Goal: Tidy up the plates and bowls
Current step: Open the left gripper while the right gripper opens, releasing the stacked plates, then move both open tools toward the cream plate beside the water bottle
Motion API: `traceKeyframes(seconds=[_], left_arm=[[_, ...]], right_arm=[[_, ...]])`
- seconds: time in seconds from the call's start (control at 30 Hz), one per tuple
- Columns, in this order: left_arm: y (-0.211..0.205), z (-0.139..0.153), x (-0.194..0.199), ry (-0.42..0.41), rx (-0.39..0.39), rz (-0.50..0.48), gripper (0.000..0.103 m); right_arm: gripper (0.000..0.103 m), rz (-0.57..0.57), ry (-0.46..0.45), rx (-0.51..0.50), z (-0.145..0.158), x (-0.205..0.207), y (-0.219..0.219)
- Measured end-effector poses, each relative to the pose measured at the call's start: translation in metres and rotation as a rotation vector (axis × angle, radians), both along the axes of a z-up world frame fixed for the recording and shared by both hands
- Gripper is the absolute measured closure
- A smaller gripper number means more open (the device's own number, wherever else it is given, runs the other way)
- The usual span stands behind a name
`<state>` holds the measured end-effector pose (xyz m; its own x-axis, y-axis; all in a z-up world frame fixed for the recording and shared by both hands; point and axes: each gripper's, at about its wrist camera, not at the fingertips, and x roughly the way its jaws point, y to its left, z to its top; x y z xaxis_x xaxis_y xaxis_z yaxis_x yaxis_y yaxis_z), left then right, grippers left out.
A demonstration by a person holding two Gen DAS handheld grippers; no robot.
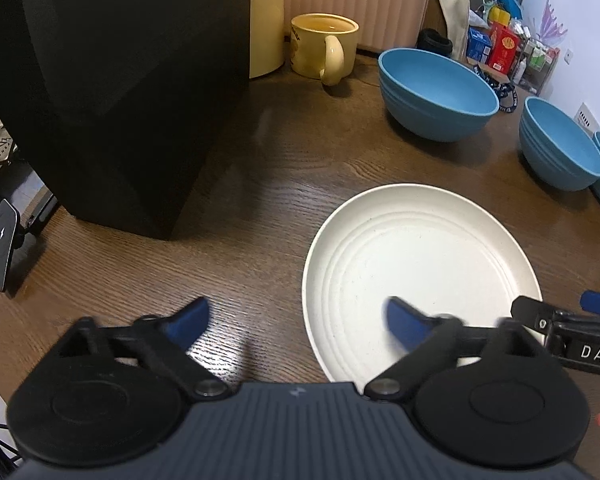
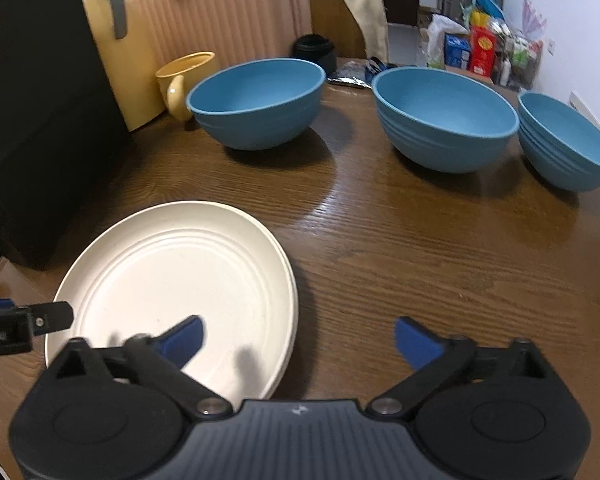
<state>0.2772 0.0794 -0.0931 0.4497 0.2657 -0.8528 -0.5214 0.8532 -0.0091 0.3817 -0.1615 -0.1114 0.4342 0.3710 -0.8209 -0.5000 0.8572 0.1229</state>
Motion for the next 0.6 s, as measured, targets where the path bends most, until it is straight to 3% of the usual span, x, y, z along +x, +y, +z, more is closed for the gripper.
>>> traceKeyframes(seconds=[0.6], left_arm=[[-0.014, 0.039, -0.001, -0.092, -0.045, -0.092, 0.0]], right_arm=[[0.0, -0.11, -0.004, 0.02, 0.029, -0.01, -0.032]])
